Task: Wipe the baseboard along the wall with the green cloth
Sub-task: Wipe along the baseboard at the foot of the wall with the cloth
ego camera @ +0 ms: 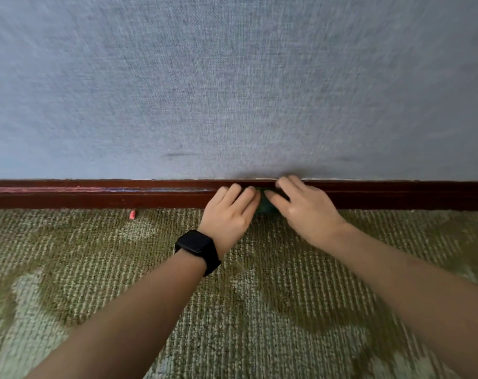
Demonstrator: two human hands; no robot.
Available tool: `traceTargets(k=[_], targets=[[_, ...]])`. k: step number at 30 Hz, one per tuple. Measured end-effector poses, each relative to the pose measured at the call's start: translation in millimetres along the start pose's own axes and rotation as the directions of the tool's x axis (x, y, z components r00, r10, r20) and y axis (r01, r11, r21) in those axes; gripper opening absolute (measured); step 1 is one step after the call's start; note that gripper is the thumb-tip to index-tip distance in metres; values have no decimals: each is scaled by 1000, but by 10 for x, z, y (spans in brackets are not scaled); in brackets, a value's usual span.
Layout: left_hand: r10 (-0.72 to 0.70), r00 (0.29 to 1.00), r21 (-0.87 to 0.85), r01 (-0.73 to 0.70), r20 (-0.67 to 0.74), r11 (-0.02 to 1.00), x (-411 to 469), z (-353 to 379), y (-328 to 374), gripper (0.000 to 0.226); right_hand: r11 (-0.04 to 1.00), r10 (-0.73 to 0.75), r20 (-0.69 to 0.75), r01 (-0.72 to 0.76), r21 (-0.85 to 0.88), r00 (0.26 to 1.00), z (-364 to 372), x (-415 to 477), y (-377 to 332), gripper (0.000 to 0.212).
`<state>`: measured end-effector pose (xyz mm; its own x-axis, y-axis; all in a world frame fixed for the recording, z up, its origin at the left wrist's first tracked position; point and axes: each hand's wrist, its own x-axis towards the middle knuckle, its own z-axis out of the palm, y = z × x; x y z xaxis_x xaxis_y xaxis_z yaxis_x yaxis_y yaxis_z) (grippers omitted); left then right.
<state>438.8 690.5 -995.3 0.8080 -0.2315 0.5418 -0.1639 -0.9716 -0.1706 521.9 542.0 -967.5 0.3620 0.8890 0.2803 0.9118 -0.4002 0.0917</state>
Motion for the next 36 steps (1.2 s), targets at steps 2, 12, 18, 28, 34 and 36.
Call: traceTargets(k=[2,12,18,28,34,36], targets=[[50,999,17,-50,-2,999,-8,-3,-51,32,1000,22,-5,-22,14,1000,12,12,-34,39],[39,994,110,-50,106,993,-492,-158,-613,32,991,-34,-43,39,132,998,159,511,-560,34],[-35,997,42,33,62,999,-400,-145,-442,34,998,-7,116,0,60,993,40,431,-472,37],[201,979,77,-203,35,976,-380,-198,-679,28,996,77,144,-82,33,987,-24,493,-657,35],[144,988,159,-150,49,976,-790,-289,-1088,24,998,-8,177,-3,58,984,71,905,-1029,23],[120,991,163,-128,61,978,-823,-310,-1111,24,997,3,170,-15,70,985,102,923,-1046,25]])
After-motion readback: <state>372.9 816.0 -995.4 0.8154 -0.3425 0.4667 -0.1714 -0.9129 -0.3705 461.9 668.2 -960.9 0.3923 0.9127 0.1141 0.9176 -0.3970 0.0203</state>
